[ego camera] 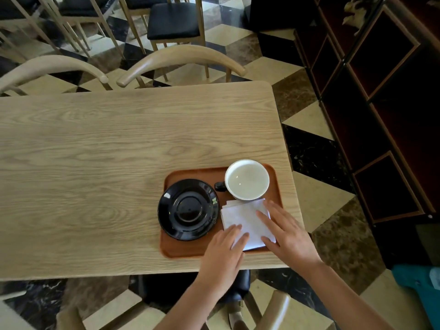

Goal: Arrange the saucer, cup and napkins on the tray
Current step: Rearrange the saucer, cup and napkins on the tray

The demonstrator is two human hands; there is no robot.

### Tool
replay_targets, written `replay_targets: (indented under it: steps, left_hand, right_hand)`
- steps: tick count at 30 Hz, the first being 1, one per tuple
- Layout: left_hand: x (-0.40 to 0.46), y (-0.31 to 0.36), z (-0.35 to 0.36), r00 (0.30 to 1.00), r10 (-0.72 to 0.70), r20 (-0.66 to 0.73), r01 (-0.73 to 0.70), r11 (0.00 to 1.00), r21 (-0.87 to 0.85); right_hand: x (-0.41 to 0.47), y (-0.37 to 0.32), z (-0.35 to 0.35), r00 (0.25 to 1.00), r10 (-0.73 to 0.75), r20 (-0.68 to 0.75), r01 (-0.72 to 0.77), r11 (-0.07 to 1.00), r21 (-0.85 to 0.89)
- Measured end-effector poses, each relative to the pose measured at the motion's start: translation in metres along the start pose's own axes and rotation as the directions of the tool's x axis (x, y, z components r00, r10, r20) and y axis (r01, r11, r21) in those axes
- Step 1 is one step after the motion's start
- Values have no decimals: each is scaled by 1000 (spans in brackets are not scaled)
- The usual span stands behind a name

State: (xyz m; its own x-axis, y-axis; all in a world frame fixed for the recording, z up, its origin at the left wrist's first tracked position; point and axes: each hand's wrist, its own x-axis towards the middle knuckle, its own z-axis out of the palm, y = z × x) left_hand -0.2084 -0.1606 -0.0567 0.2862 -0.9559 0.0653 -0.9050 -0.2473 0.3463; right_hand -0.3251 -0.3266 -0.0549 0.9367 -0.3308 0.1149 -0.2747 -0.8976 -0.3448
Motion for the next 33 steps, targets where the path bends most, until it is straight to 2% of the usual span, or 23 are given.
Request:
replay_targets:
  steps: [2, 7, 10, 16, 21, 25, 33]
  left_hand:
    - [-1, 1, 6, 998, -29, 49, 28, 999, 23]
    - [6, -6, 8, 996, -47, 75, 46, 999, 22]
    - [8, -10, 8, 996, -31, 80, 31, 999, 7]
    - [6, -20, 8, 998, 12, 61, -3, 990, -138]
    - [2, -23, 6, 997, 41, 60, -30, 986, -161]
    - [-3, -20, 5, 997, 62, 51, -56, 993, -108]
    - [-8, -23, -3, 977, 121, 176, -122, 992, -5]
  right_hand:
    - [2, 1, 3, 998, -44, 45, 46, 998, -49]
    - [5, 5, 8, 993, -27, 111, 37, 996, -82]
    - [0, 3, 10, 995, 3, 95, 2, 998, -58]
    - [-11, -6, 15, 995, 75, 64, -73, 997, -31]
    - [-17, -9, 21, 994, 100, 53, -98, 995, -36]
    - [-17, -10, 23, 994, 101, 41, -98, 993, -67]
    - [-18, -17, 20, 988, 140, 70, -132, 986, -106]
